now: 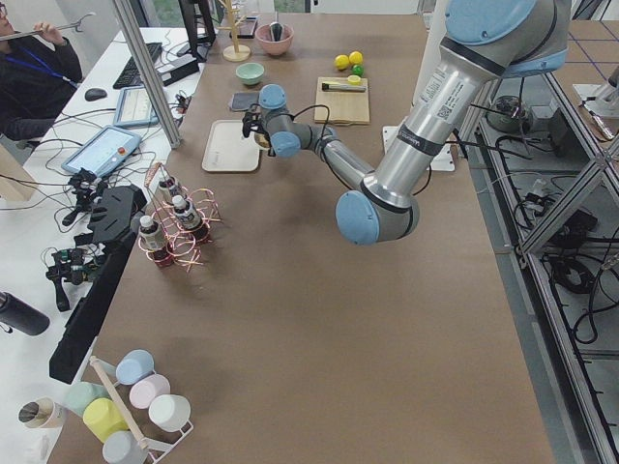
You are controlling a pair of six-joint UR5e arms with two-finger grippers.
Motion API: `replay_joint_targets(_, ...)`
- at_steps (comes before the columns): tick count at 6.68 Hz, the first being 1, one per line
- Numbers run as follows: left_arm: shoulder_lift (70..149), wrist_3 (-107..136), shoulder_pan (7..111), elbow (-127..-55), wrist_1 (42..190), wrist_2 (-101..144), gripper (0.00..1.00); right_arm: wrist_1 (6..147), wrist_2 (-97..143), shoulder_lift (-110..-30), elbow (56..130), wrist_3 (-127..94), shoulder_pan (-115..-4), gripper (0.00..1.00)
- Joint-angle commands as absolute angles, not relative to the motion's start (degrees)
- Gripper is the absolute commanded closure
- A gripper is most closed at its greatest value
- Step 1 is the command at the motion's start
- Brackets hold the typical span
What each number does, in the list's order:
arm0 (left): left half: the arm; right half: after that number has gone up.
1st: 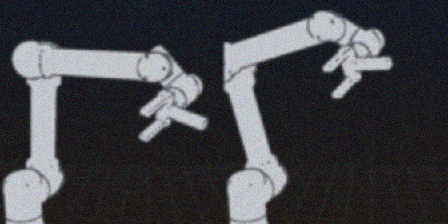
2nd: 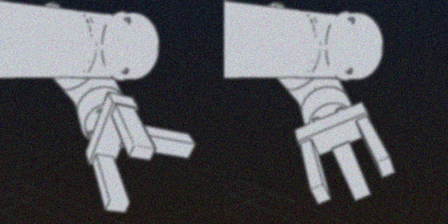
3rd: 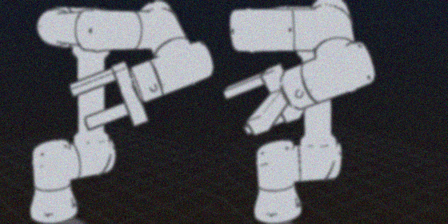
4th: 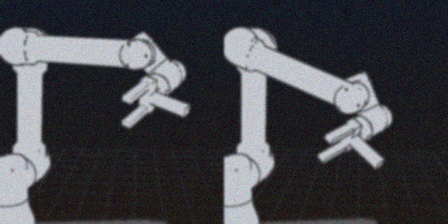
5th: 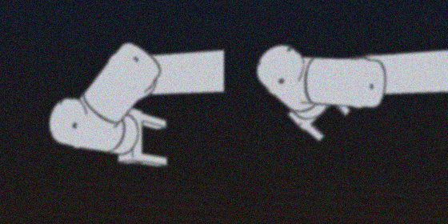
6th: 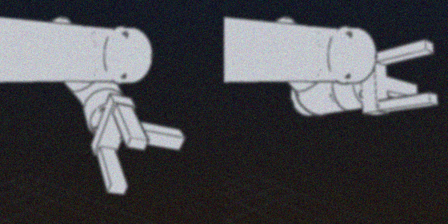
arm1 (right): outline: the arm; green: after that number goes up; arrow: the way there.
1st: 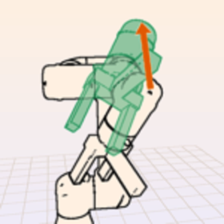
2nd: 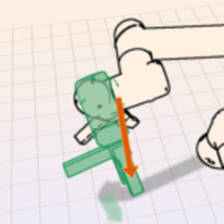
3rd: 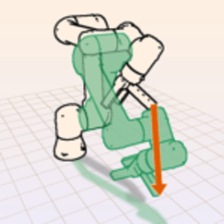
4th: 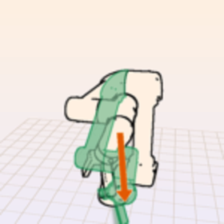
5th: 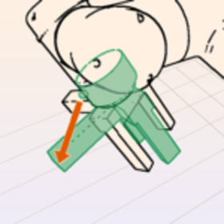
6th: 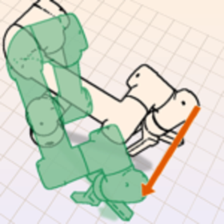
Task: Make sandwich and place on tray
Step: 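Carry the plate with the left gripper onto the rabbit-print tray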
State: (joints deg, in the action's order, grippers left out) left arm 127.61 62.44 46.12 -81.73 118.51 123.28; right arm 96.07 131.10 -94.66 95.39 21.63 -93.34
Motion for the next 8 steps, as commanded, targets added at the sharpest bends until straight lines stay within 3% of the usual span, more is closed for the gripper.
replay_joint_targets(1,140.02,59.33,50.53,-62.77,120.57,125.24,1.00,96.06,131.13,-94.66,95.36,21.53,-93.34,0.00)
replay_joint_targets(2,146.54,59.24,51.15,-50.92,126.24,125.24,1.00,96.06,131.13,-94.57,95.36,21.45,-93.34,0.00)
replay_joint_targets(4,155.08,58.80,51.33,-37.24,129.19,124.11,1.00,96.06,131.05,-94.31,95.36,21.45,-93.34,0.00)
replay_joint_targets(6,155.56,58.80,51.07,-36.74,130.16,122.79,1.00,96.06,130.96,-94.13,95.27,21.45,-93.34,0.00)
replay_joint_targets(7,154.87,56.45,50.89,-37.00,133.12,120.26,0.01,96.06,130.87,-93.87,95.19,21.45,-93.34,0.00)
replay_joint_targets(8,152.17,55.47,50.89,-41.35,133.15,119.97,0.01,96.06,130.96,-93.78,94.75,21.53,-93.34,0.00)
